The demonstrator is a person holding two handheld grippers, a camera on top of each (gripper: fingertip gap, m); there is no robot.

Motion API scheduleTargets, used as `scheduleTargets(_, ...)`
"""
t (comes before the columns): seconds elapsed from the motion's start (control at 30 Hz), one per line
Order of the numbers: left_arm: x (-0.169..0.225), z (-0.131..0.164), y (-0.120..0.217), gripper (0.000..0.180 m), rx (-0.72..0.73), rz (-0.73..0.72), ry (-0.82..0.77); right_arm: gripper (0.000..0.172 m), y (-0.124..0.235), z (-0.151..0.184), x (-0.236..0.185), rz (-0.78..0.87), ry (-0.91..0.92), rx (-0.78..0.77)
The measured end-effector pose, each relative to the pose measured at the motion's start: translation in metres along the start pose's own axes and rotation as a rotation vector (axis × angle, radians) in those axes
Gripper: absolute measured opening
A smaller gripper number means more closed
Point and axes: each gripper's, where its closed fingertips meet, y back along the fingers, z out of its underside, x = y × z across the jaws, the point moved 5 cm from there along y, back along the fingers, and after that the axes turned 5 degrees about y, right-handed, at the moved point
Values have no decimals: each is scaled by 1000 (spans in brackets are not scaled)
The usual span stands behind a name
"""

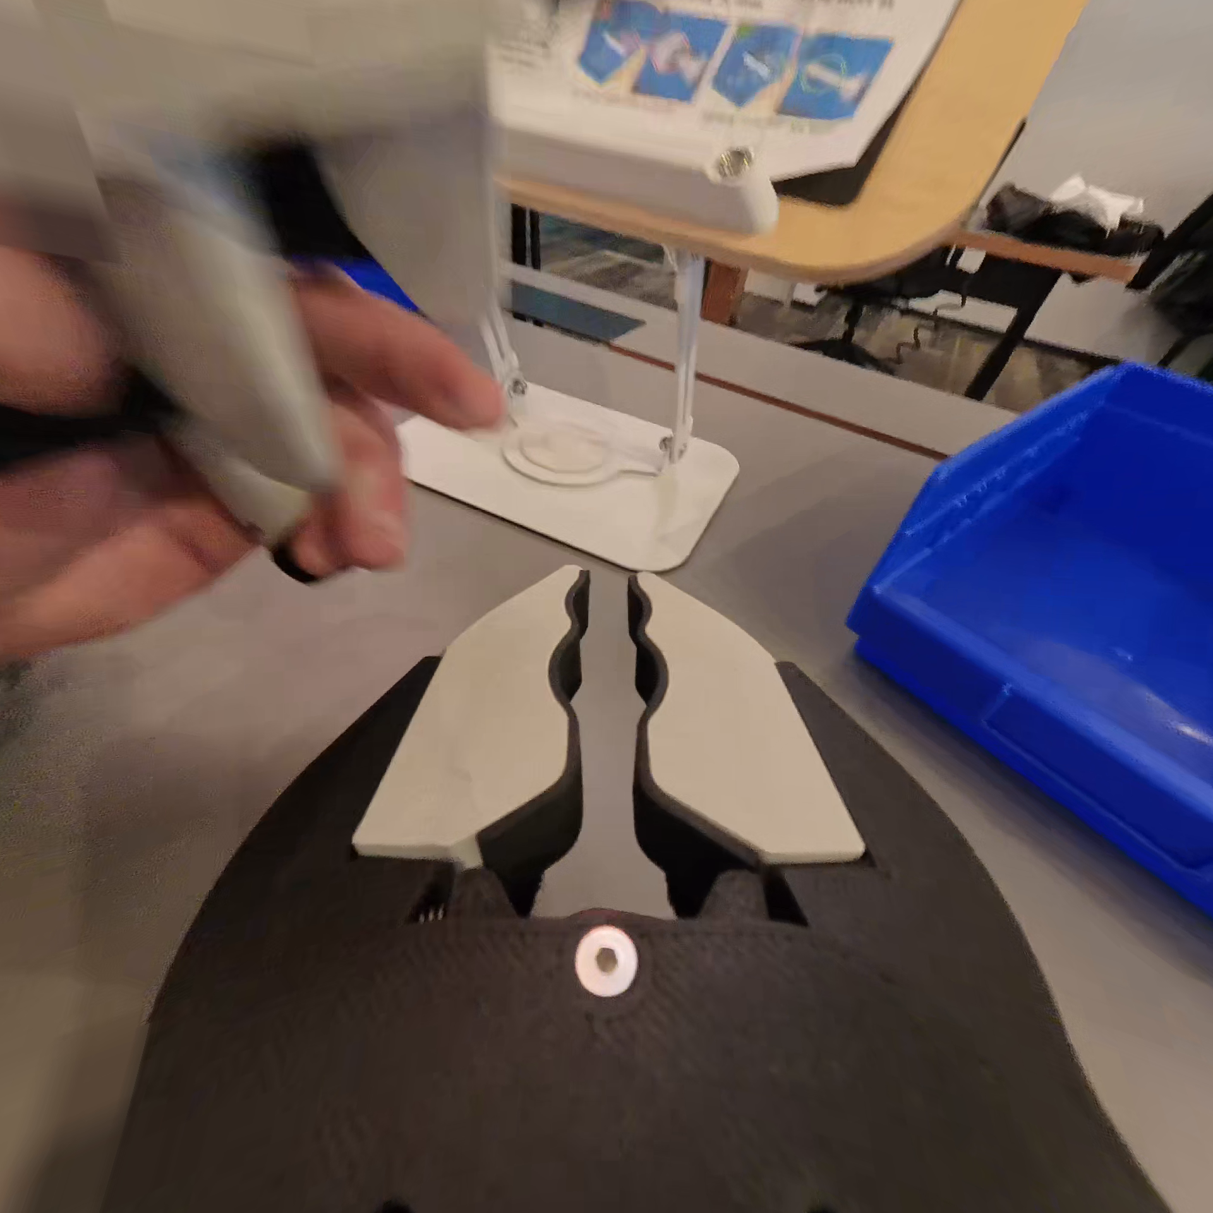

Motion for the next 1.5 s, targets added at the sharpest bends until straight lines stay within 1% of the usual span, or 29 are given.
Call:
scheduleTargets(0.03, 9, -11, 4, 37, 38, 48, -40, 12, 0, 4, 5, 8, -9, -18)
scheduleTargets(0.1, 30, -28, 10, 41, 67, 121, -177, 19, -1, 12, 12, 39, 13, -58)
scheduleTargets(0.17, 59, -41, 13, 47, 82, 197, -306, 21, -1, 16, 17, 68, 36, -79)
scheduleTargets(0.2, 74, -45, 13, 51, 100, 239, -357, 23, -1, 17, 19, 84, 54, -91)
scheduleTargets(0.23, 89, -45, 11, 53, 85, 273, -412, 23, -1, 18, 20, 98, 71, -97)
scheduleTargets(0.27, 104, -43, 8, 55, 62, 302, -473, 22, -1, 19, 21, 108, 84, -107)
scheduleTargets(0.33, 134, -34, 0, 69, 23, 374, -615, 23, -3, 21, 21, 126, 116, -129)
scheduleTargets(0.4, 156, -26, -10, 84, -35, 417, -684, 24, -4, 23, 21, 139, 137, -148)
scheduleTargets(0.43, 162, -22, -14, 90, -58, 414, -727, 24, -4, 23, 21, 145, 146, -156)
scheduleTargets(0.5, 174, -12, -18, 93, -105, 419, -834, 24, -4, 24, 20, 163, 178, -163)
scheduleTargets(0.63, 200, 12, -26, 97, -195, 486, -977, 24, -5, 25, 17, 194, 256, -192)
scheduleTargets(0.73, 206, 25, -32, 100, -262, 468, -1116, 24, -4, 24, 17, 221, 319, -204)
scheduleTargets(0.8, 206, 28, -36, 102, -317, 432, -1138, 24, -4, 25, 17, 225, 324, -209)
scheduleTargets(0.9, 210, 37, -37, 101, -384, 418, -1163, 24, -4, 26, 18, 230, 328, -215)
scheduleTargets(1.17, 202, 55, -40, 111, -561, 368, -1204, 23, -5, 25, 13, 236, 375, -219)
scheduleTargets(1.37, 199, 59, -40, 107, -600, 354, -1196, 23, -5, 25, 13, 235, 378, -216)
scheduleTargets(1.5, 195, 61, -41, 107, -640, 351, -1155, 23, -5, 24, 11, 237, 392, -214)
